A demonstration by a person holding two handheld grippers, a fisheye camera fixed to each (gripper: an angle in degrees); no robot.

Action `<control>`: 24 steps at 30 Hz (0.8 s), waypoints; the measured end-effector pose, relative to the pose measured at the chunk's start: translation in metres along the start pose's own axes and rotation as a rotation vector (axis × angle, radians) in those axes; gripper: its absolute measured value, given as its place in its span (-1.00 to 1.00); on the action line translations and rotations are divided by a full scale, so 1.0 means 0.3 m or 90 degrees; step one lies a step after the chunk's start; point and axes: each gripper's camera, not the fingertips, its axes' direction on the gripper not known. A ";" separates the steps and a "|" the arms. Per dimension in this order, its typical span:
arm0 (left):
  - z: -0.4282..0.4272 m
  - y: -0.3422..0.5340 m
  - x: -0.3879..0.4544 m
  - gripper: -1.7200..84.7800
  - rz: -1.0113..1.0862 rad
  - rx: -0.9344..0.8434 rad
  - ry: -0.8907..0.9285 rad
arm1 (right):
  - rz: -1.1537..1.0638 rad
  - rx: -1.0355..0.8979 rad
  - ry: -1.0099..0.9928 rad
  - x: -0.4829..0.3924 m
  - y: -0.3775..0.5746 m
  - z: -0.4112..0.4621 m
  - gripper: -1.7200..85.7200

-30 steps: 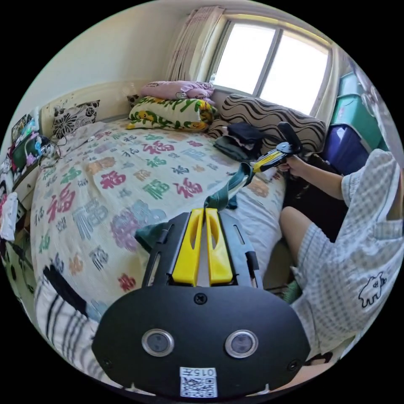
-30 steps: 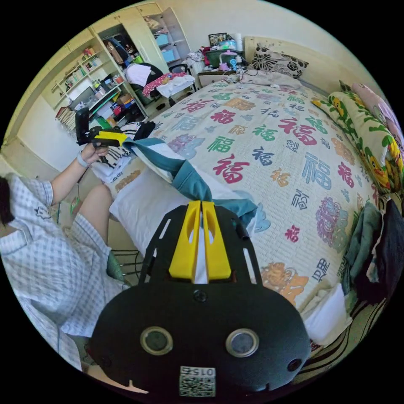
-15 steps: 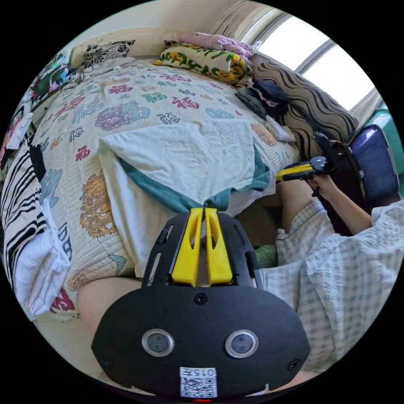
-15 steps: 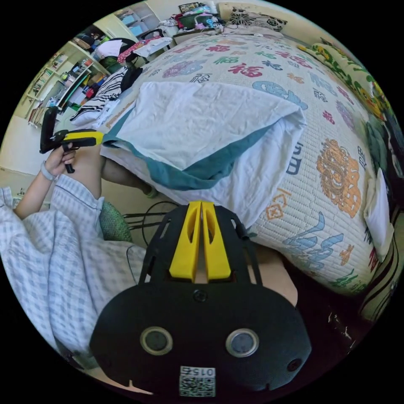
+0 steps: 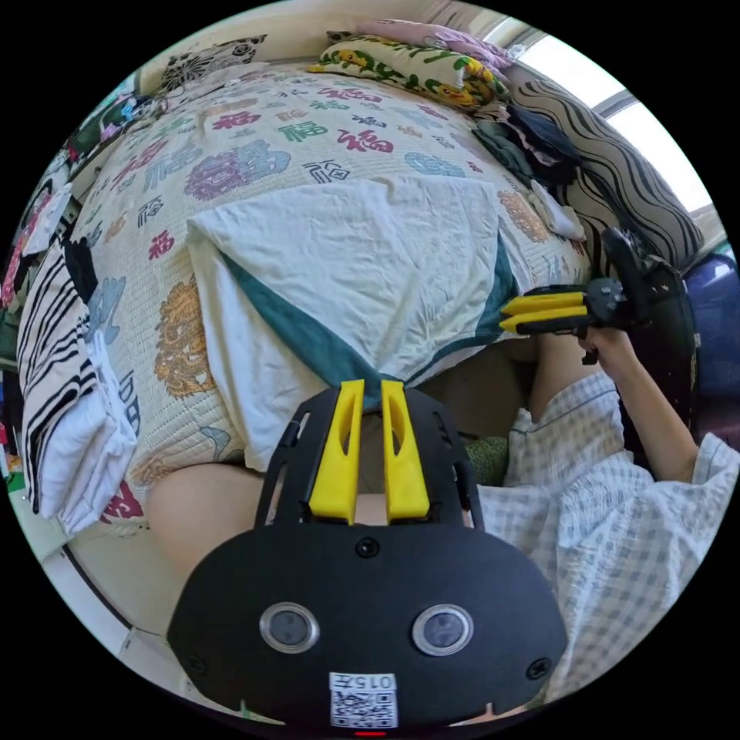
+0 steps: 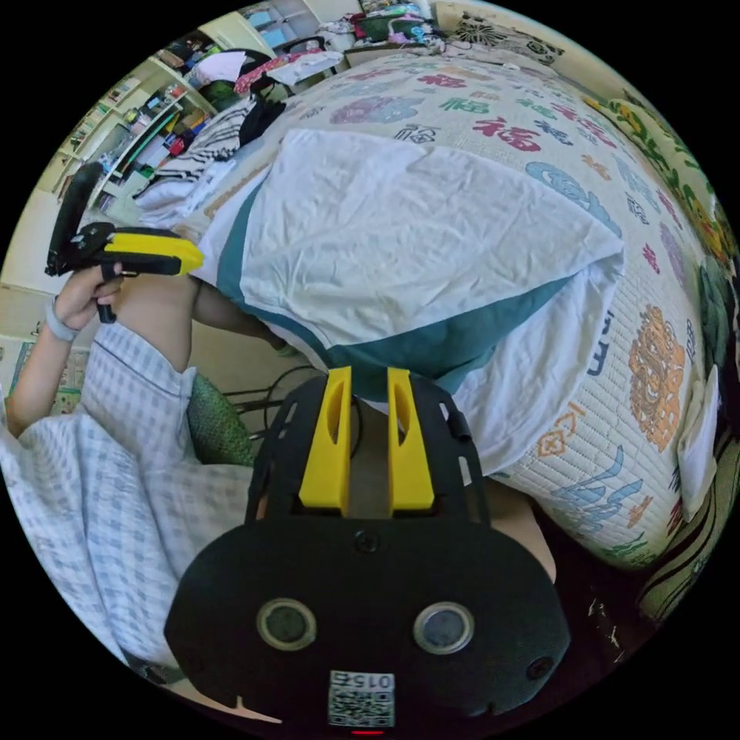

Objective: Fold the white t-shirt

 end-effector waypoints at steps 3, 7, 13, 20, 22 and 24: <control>0.019 -0.011 -0.004 -0.83 -0.028 0.027 0.056 | -0.002 -0.079 0.063 -0.021 -0.057 0.132 -0.82; 0.116 -0.057 0.023 -0.86 -0.024 -0.012 0.017 | 0.020 -0.087 0.096 -0.021 -0.109 0.202 -0.95; 0.244 -0.035 -0.008 -0.95 -0.054 -0.066 0.004 | -0.007 -0.076 0.098 -0.011 -0.099 0.238 -0.98; 0.268 0.049 -0.061 -0.97 -0.072 -0.071 0.051 | -0.011 -0.072 0.073 0.046 -0.102 0.323 -0.98; 0.236 0.081 -0.073 -0.96 -0.072 -0.036 0.069 | 0.005 -0.049 0.061 0.079 -0.103 0.323 -0.96; 0.180 0.117 -0.098 -0.94 -0.065 0.012 0.085 | 0.038 -0.022 0.036 0.136 -0.097 0.312 -0.94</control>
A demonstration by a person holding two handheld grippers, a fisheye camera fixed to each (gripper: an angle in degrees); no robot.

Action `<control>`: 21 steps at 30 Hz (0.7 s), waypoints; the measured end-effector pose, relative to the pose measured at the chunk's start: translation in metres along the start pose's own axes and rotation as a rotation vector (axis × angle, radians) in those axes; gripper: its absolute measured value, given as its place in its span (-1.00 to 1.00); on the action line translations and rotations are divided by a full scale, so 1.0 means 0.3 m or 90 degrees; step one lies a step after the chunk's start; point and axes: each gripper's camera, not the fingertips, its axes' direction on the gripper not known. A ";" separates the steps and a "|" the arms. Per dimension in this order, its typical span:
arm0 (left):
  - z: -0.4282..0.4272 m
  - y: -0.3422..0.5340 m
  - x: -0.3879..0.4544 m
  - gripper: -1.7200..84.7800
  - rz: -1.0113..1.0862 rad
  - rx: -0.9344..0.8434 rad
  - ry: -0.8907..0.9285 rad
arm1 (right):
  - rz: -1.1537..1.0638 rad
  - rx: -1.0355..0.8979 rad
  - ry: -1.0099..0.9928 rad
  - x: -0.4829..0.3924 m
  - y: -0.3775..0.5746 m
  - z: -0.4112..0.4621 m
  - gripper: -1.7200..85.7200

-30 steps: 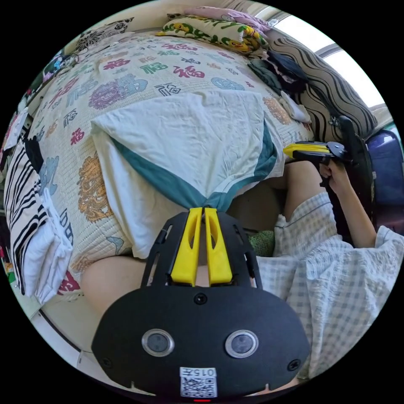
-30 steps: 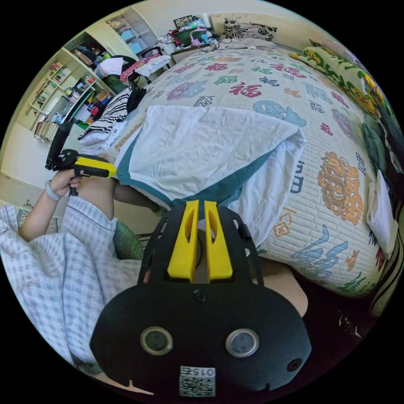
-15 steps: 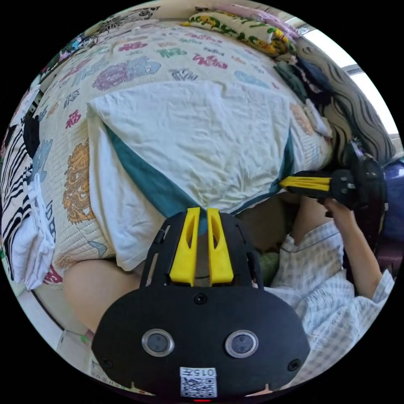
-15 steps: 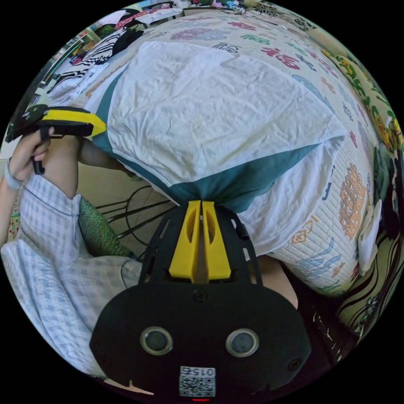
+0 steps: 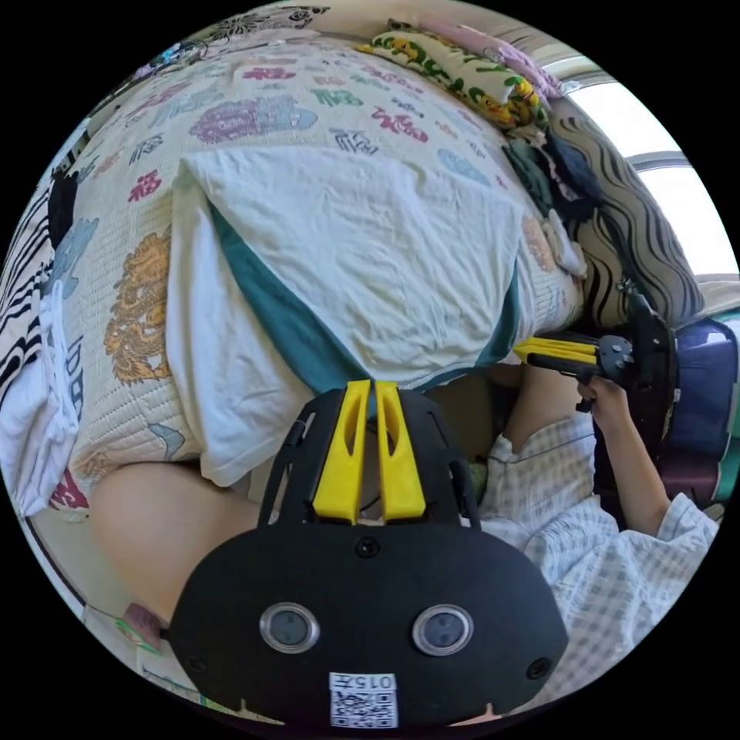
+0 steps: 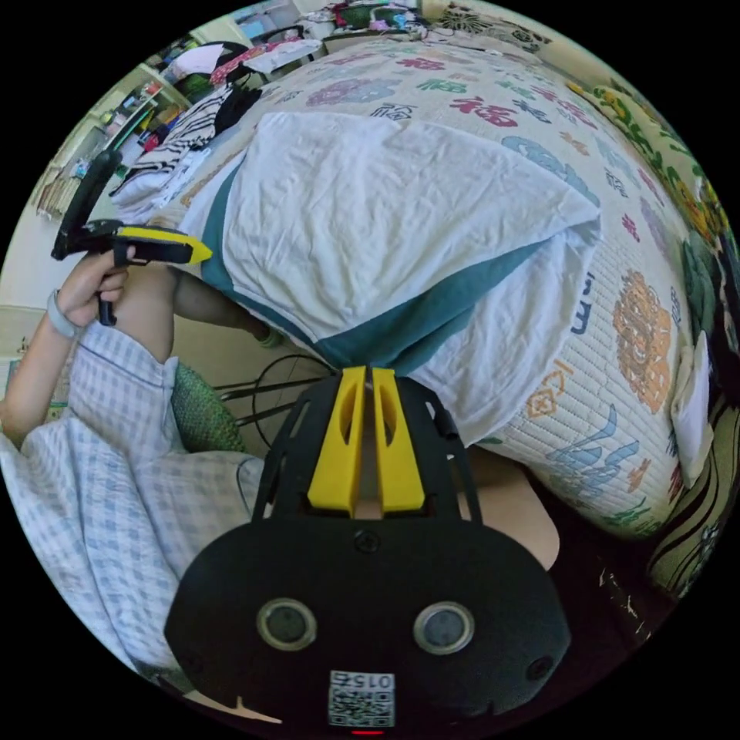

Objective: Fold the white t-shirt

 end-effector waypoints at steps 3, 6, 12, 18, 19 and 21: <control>-0.110 0.016 -0.067 -0.89 -0.004 0.073 -0.010 | 0.076 0.074 -0.060 0.139 0.021 -0.036 -0.89; -0.223 0.000 -0.196 -0.84 -0.040 0.155 0.004 | 0.156 0.181 -0.150 0.318 0.046 -0.084 -0.81; -0.243 -0.104 -0.494 -0.75 -0.123 0.197 0.056 | 0.261 0.282 -0.342 0.657 0.008 -0.076 -0.75; -0.103 -0.201 -0.702 -0.74 -0.198 0.203 0.146 | 0.327 0.279 -0.451 0.885 -0.129 0.016 -0.71; -0.083 -0.210 -0.718 -0.74 -0.205 0.197 0.152 | 0.339 0.271 -0.465 0.921 -0.158 0.038 -0.71; -0.002 -0.240 -0.774 -0.74 -0.226 0.175 0.180 | 0.363 0.253 -0.480 0.974 -0.198 0.074 -0.71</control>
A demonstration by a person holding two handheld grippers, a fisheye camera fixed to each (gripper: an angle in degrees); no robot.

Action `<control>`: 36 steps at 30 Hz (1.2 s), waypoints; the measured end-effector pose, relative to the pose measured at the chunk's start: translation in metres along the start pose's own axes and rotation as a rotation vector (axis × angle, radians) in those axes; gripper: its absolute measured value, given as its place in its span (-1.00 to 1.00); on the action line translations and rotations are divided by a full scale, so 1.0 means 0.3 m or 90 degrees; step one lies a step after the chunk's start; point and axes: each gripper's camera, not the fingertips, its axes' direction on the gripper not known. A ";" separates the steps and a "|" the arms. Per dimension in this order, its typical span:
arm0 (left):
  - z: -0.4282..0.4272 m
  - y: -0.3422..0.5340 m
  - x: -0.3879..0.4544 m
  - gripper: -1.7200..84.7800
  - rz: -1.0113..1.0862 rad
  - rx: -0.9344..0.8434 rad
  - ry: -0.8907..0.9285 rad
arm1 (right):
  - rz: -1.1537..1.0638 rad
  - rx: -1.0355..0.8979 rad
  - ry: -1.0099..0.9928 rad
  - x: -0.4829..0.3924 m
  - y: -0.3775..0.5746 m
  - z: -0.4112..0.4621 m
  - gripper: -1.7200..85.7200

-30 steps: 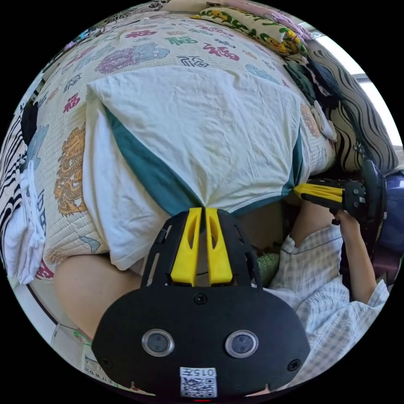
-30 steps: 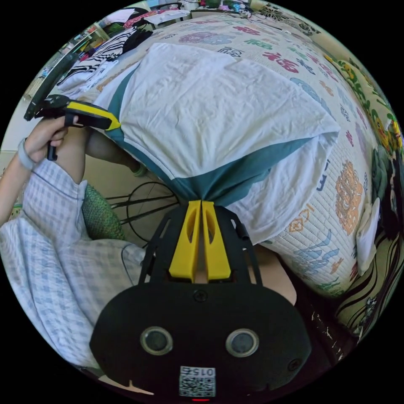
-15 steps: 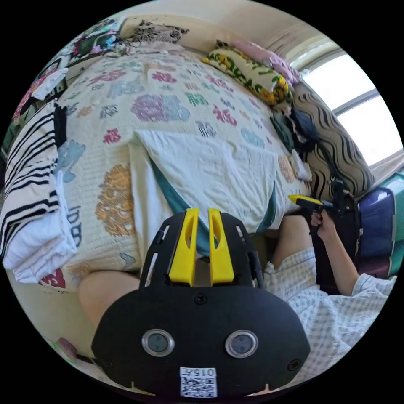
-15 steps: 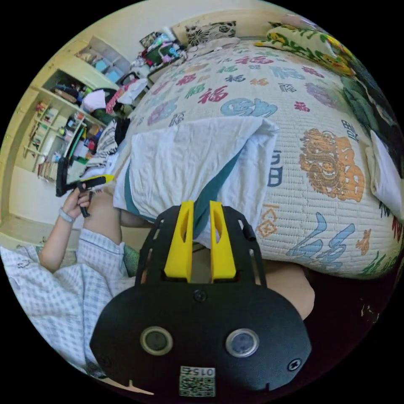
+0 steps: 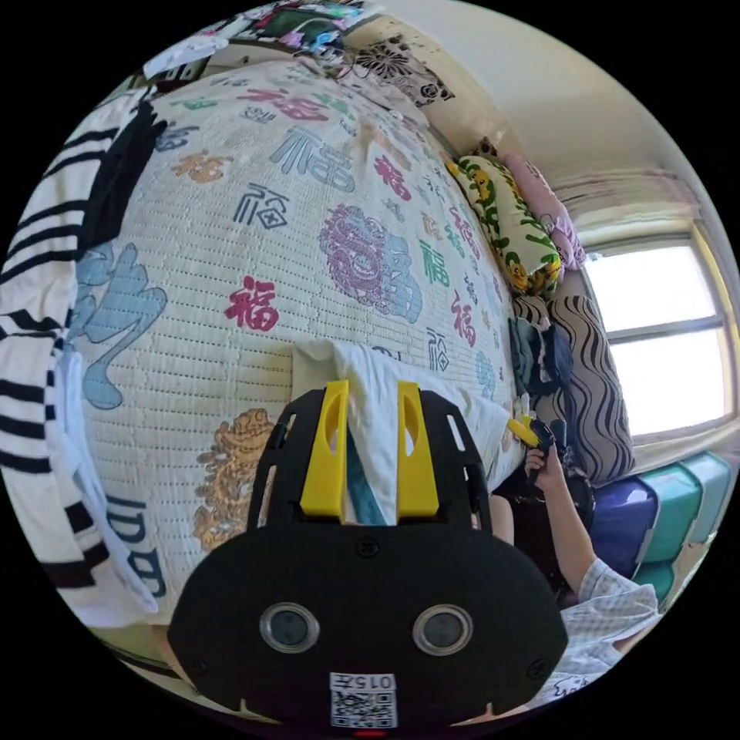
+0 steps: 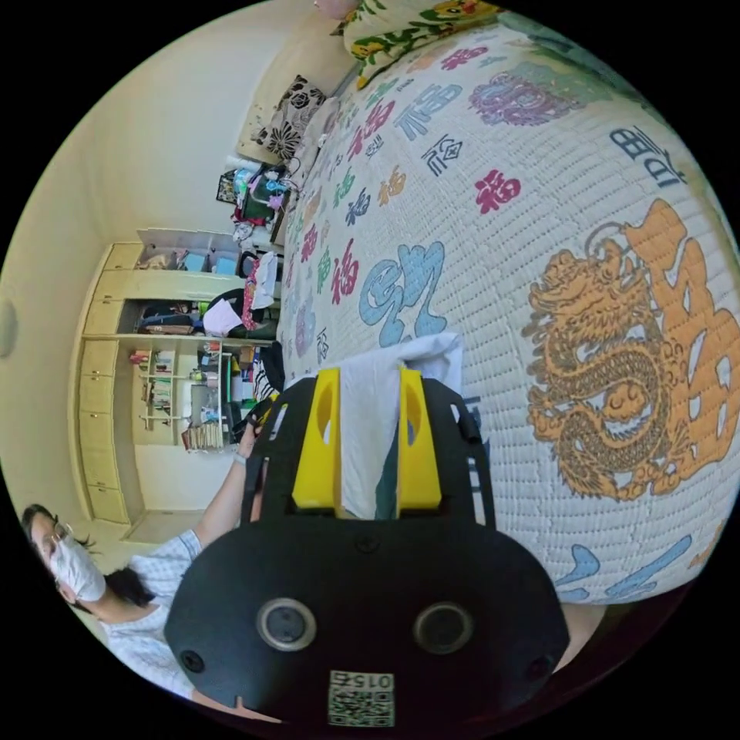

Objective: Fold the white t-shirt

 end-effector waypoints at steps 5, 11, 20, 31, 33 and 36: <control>0.082 -0.032 -0.102 -0.78 -0.035 -0.029 0.041 | 0.085 -0.059 -0.021 0.131 -0.124 0.058 -0.80; 0.019 -0.002 -0.178 -0.75 0.001 -0.025 0.071 | 0.049 -0.049 -0.005 0.144 -0.144 -0.016 -0.75; 0.102 -0.026 -0.245 -0.76 -0.007 -0.038 0.166 | 0.064 -0.079 -0.056 0.149 -0.257 0.055 -0.75; -0.022 -0.176 -0.107 -0.96 0.078 0.022 0.125 | -0.039 -0.076 0.037 -0.038 -0.371 -0.047 -0.93; -0.036 -0.208 -0.077 -0.96 0.081 0.034 0.127 | -0.041 -0.046 0.015 -0.064 -0.391 -0.072 -0.92; 0.005 -0.220 -0.059 -0.93 0.069 -0.013 0.060 | -0.026 -0.035 0.031 -0.095 -0.424 -0.077 -0.88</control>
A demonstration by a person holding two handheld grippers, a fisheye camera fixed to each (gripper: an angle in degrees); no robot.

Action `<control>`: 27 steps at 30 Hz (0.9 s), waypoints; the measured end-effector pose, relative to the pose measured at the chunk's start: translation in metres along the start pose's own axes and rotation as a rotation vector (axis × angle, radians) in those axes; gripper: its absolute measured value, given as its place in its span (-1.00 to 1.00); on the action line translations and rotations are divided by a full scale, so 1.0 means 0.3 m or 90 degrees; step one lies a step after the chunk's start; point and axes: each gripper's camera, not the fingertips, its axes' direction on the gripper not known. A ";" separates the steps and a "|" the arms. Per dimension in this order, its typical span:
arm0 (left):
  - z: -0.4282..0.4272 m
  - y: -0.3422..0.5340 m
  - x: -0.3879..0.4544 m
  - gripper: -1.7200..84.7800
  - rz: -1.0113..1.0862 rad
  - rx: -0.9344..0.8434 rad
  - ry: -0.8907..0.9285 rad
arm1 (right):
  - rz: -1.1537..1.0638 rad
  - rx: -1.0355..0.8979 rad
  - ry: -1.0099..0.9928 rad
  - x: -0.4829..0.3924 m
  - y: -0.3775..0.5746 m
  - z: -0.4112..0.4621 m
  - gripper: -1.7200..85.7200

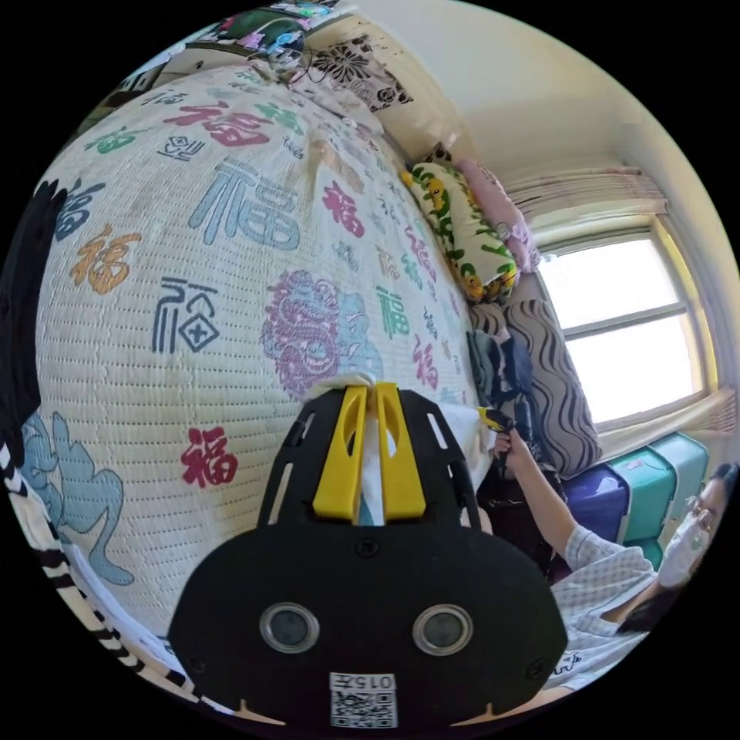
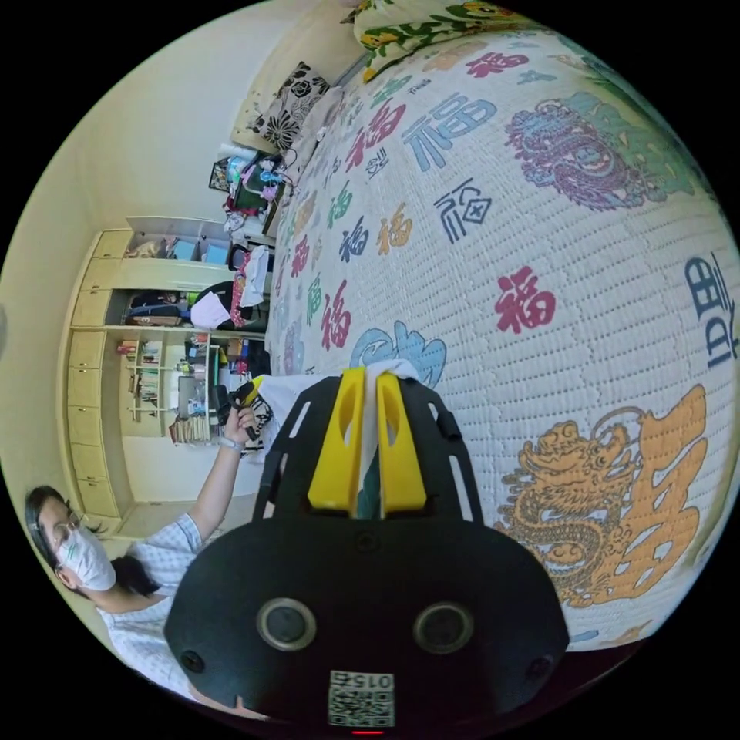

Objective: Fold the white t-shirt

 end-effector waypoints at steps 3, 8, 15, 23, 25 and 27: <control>-0.016 0.076 0.004 -0.87 -0.007 -0.012 -0.017 | 0.055 -0.026 0.053 -0.009 0.004 0.017 -0.84; -0.067 0.406 0.092 -0.82 0.022 -0.053 0.009 | -0.009 -0.044 -0.008 -0.133 0.217 -0.030 -0.83; 0.019 0.820 0.186 -0.78 -0.041 -0.098 0.045 | -0.014 -0.177 -0.011 -0.283 0.598 0.107 -0.78; 0.009 0.883 0.235 -0.84 -0.068 -0.070 0.039 | 0.021 -0.145 -0.020 -0.423 0.698 0.186 -0.83; -0.005 0.893 0.256 -0.91 -0.070 -0.065 0.055 | 0.031 -0.124 -0.037 -0.461 0.707 0.181 -0.87; -0.064 0.917 0.308 -0.95 -0.059 -0.035 0.052 | 0.024 -0.112 -0.040 -0.511 0.725 0.166 -0.92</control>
